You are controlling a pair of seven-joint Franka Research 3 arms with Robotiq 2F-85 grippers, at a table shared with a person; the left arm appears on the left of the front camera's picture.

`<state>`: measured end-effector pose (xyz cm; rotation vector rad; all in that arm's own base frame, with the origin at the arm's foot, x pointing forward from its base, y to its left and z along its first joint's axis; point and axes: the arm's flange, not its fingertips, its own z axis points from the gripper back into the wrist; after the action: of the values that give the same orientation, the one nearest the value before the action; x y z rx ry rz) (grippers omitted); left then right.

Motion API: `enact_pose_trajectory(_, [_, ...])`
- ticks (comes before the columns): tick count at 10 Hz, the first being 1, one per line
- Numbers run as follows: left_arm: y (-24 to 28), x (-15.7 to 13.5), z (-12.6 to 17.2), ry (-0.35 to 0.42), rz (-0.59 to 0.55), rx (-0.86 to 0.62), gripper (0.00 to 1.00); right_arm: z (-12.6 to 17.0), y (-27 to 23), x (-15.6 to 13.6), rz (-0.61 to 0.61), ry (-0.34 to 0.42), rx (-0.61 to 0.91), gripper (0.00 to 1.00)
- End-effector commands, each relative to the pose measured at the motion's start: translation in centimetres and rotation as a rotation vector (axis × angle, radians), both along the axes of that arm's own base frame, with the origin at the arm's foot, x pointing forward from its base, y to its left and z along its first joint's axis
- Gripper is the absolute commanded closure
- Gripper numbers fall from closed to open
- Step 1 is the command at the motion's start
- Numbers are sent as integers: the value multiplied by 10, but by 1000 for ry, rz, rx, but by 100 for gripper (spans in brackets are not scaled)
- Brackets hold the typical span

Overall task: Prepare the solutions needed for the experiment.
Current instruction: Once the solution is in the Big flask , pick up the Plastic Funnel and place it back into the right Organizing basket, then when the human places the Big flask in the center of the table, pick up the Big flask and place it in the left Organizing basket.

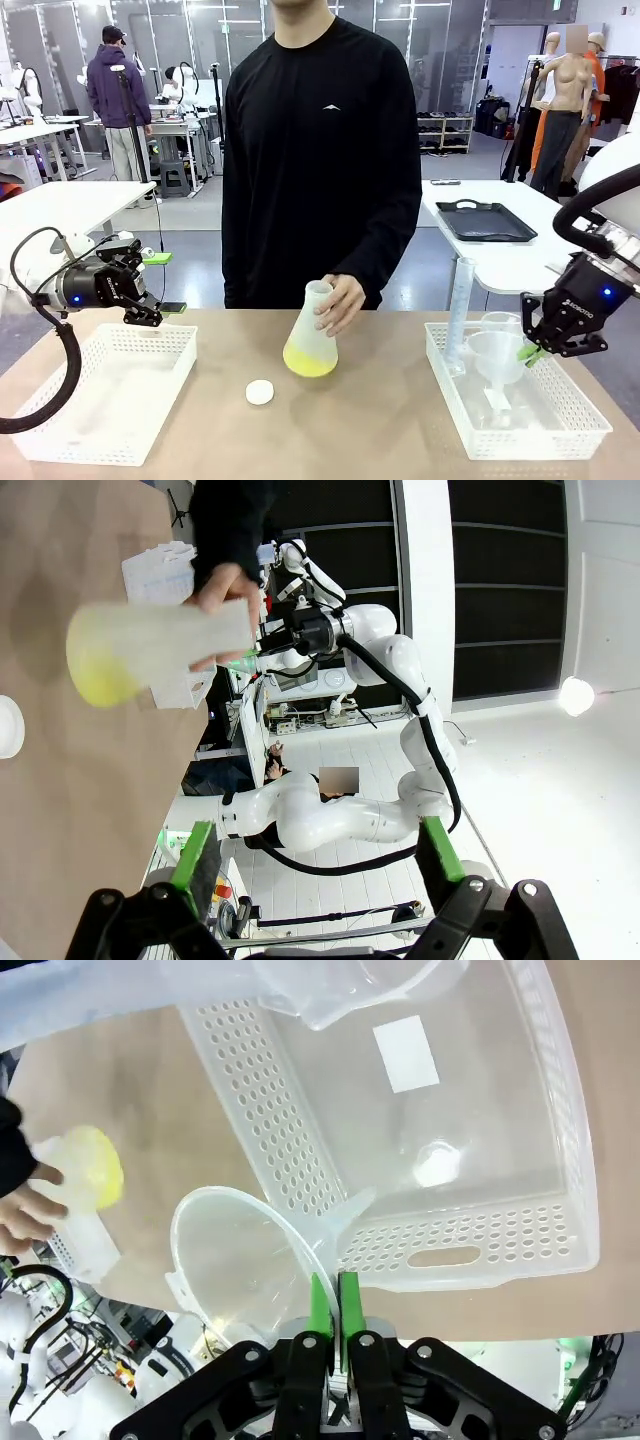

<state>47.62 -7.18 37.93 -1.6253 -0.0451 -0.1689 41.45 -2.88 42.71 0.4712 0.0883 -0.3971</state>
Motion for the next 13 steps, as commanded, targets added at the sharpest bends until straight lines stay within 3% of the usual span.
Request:
enact_pose_trajectory(1, [-1,-1,2,5,3,-7,0,5,3,10,-34,58,-15,77])
enact_pose_trajectory(2, [-1,-1,2,5,3,-7,0,3,2,14,-39,51,-15,71])
enact_pose_trajectory(3, [-1,-1,2,5,3,-7,0,1,2,16,-41,52,-15,57])
enact_pose_trajectory(6, [-1,-1,2,5,3,-7,0,-2,6,25,-51,17,-29,32])
enact_pose_trajectory(7, [-1,-1,2,5,3,-7,0,-4,1,14,-18,31,-2,32])
enact_pose_trajectory(13, [-1,-1,2,5,3,-7,0,-4,1,14,-18,31,-2,32])
